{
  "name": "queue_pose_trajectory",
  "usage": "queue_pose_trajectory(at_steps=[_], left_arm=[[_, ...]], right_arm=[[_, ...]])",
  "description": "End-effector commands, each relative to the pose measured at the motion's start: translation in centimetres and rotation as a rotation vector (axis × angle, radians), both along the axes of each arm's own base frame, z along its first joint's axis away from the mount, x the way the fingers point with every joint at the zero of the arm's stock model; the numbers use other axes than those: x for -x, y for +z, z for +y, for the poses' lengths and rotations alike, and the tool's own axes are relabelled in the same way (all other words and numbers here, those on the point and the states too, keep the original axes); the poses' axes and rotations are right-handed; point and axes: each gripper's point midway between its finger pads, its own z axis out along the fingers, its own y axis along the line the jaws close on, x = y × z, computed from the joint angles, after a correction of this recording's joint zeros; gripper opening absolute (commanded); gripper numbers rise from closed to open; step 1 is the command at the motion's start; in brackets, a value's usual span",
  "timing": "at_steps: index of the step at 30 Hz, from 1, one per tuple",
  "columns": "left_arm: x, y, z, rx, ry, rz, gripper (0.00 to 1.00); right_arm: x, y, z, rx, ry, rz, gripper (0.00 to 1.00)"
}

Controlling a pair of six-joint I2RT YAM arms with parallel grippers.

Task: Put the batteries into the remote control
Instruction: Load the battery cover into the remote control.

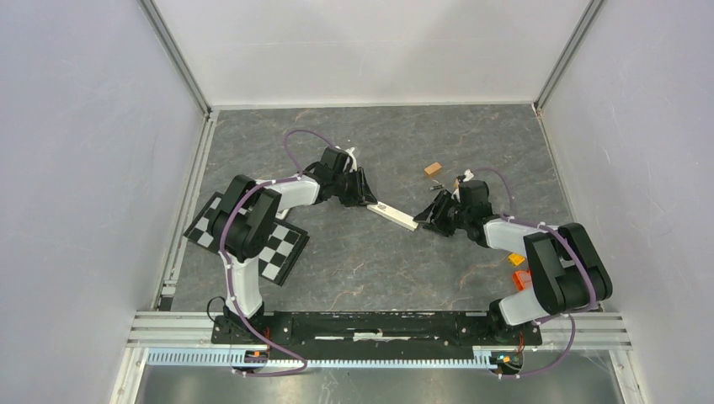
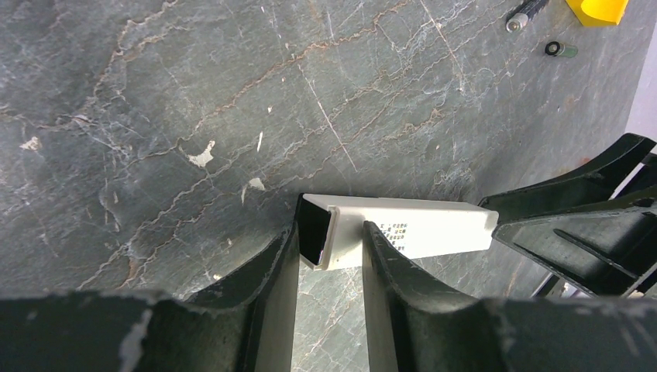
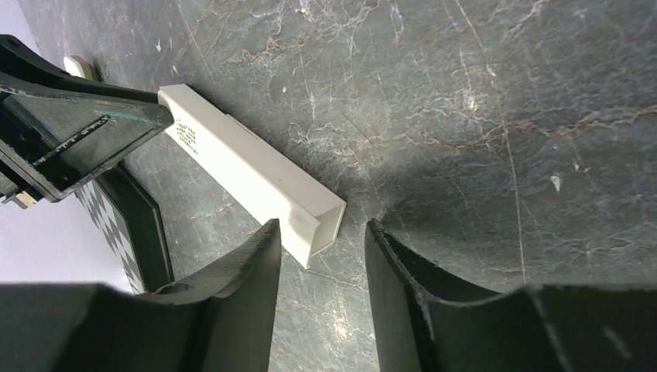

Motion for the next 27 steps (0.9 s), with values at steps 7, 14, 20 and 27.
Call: queue_pose_trajectory(at_steps=[7, 14, 20, 27], left_arm=[[6.5, -9.0, 5.2, -0.294, -0.045, 0.222, 0.36], [7.2, -9.2, 4.8, -0.254, -0.048, 0.241, 0.31], [7.7, -9.3, 4.0, -0.198, -0.062, 0.258, 0.26], [8.7, -9.4, 3.5, -0.145, -0.079, 0.276, 0.18]], right_arm=[[0.1, -1.3, -0.5, 0.091, 0.017, -0.011, 0.26], [1.7, -3.1, -1.4, 0.153, 0.019, 0.023, 0.21], [2.3, -3.8, -1.4, 0.177, 0.004, 0.042, 0.18], [2.6, -4.3, -0.4, 0.19, -0.041, 0.069, 0.1]])
